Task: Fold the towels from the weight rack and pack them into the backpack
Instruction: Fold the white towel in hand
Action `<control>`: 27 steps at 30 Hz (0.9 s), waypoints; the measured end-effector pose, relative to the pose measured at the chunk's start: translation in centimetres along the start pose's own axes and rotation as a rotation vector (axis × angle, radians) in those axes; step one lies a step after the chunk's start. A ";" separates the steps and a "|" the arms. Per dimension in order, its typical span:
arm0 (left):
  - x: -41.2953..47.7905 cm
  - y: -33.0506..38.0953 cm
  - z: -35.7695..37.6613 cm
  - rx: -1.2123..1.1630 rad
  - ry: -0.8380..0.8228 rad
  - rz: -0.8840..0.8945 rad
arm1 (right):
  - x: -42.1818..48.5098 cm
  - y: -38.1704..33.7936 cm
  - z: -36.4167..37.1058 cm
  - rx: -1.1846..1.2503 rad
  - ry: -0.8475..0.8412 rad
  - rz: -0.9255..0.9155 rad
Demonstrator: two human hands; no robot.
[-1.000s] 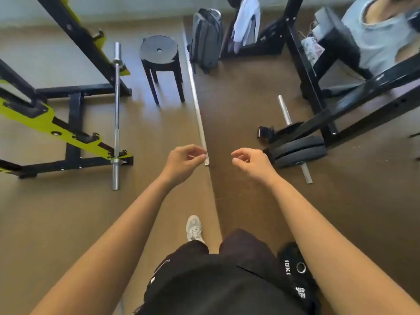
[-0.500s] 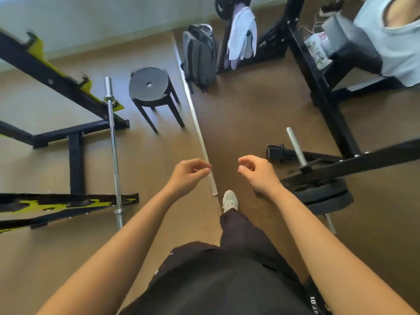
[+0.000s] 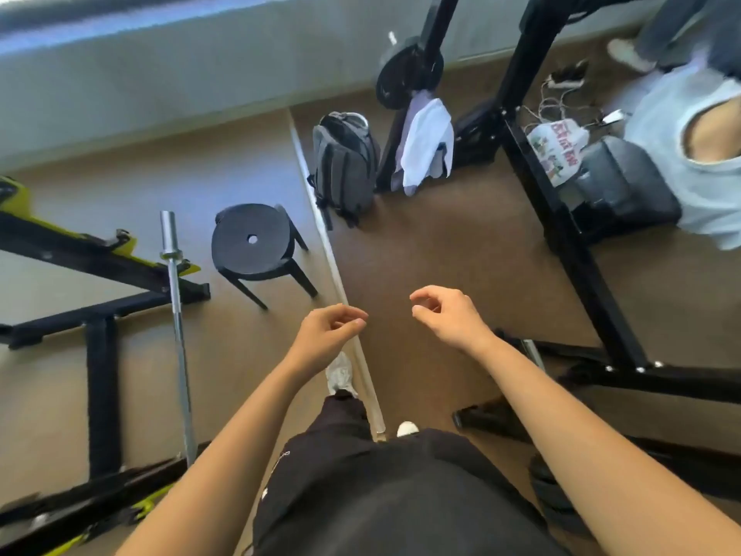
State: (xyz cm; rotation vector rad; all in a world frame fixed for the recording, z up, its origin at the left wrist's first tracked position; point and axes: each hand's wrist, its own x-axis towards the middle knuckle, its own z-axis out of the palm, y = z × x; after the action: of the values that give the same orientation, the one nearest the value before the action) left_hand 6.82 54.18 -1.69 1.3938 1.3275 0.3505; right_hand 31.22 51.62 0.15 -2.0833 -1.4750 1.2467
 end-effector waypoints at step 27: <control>50.7 16.1 -13.8 -0.082 -0.154 -0.155 | 45.5 -9.4 -16.2 0.092 0.102 0.292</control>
State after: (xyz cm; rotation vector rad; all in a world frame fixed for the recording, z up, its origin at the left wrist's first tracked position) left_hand 20.12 107.26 -6.78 1.2161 1.2708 0.1873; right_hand 42.57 99.07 -5.87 -2.3219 -1.0772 1.2586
